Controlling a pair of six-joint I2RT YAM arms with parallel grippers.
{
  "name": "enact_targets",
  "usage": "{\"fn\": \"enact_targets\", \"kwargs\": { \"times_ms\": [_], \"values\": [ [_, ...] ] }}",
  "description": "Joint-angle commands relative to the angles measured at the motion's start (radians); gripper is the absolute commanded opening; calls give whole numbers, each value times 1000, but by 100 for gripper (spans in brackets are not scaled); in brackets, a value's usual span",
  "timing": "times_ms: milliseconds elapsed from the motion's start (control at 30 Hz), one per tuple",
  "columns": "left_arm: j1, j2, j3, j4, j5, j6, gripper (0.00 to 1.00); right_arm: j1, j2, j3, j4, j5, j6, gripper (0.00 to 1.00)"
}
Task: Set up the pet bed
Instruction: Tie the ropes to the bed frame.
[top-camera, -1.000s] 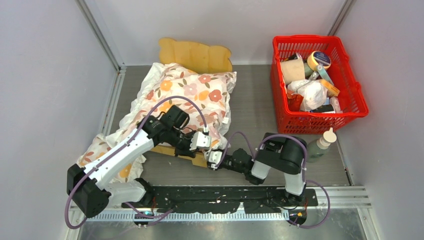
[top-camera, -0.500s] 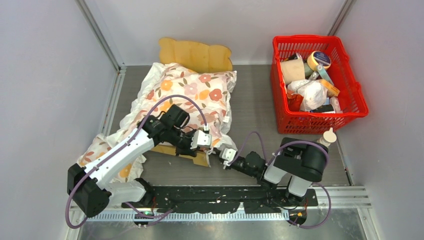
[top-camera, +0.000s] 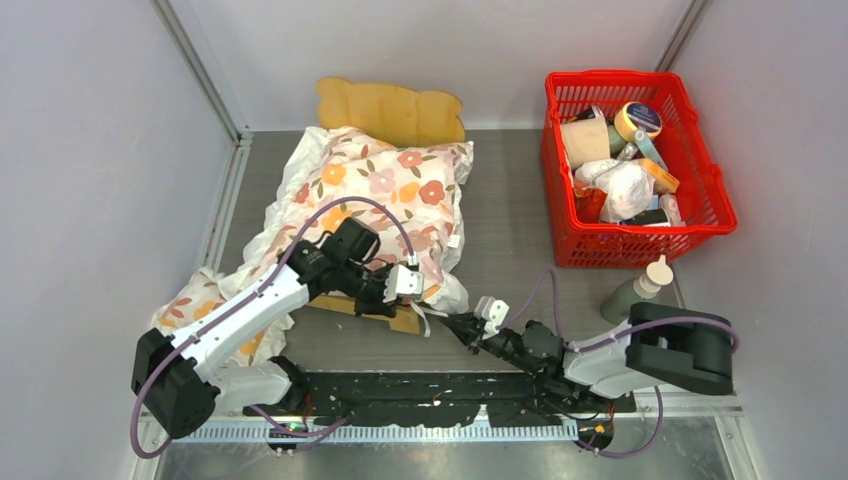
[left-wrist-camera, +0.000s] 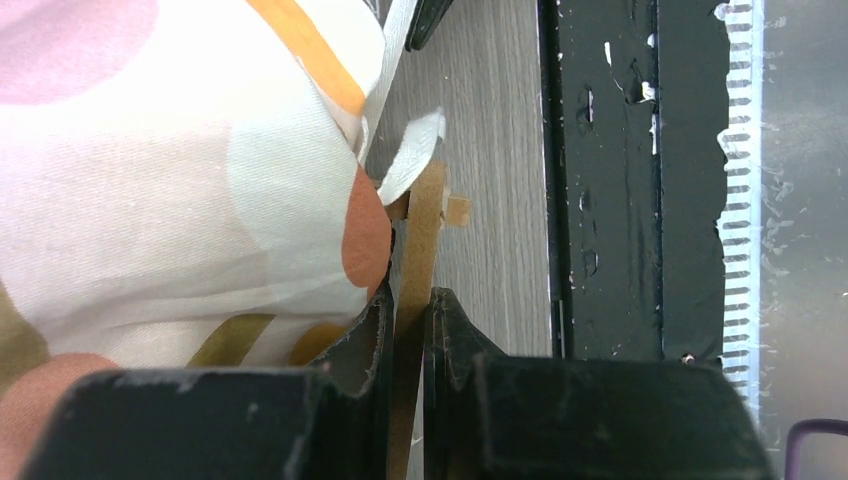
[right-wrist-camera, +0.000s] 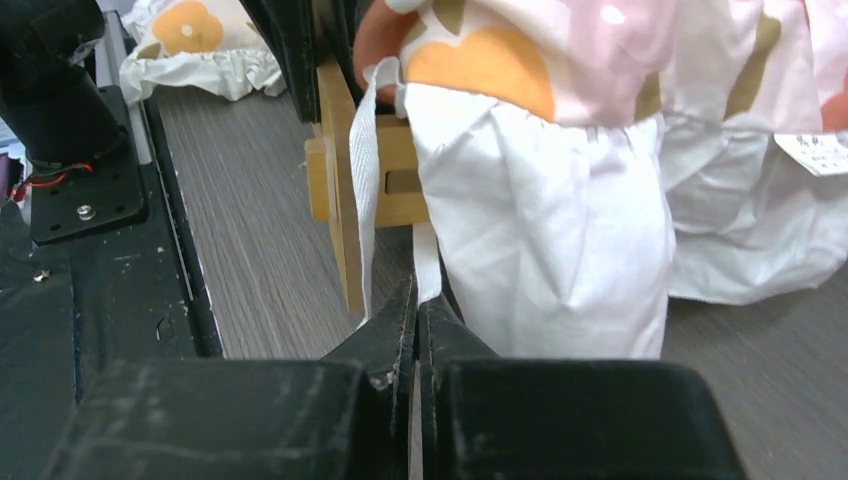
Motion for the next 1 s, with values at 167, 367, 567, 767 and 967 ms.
{"fn": "enact_targets", "kwargs": {
  "times_ms": [167,367,567,767,967],
  "values": [
    [86,-48,2,152,-50,-64,0,46,-185,-58,-218,206,201,5],
    [123,18,51,123,-39,-63,0,143,-226,6,-338,253,262,5],
    [122,-66,-38,216,-57,-133,1,226,-272,21,-416,350,303,5],
    [122,-147,-87,253,42,-208,31,228,-320,108,-547,396,269,5],
    [123,-213,-144,329,86,-293,50,205,-316,155,-584,393,213,5]
  ]
}}
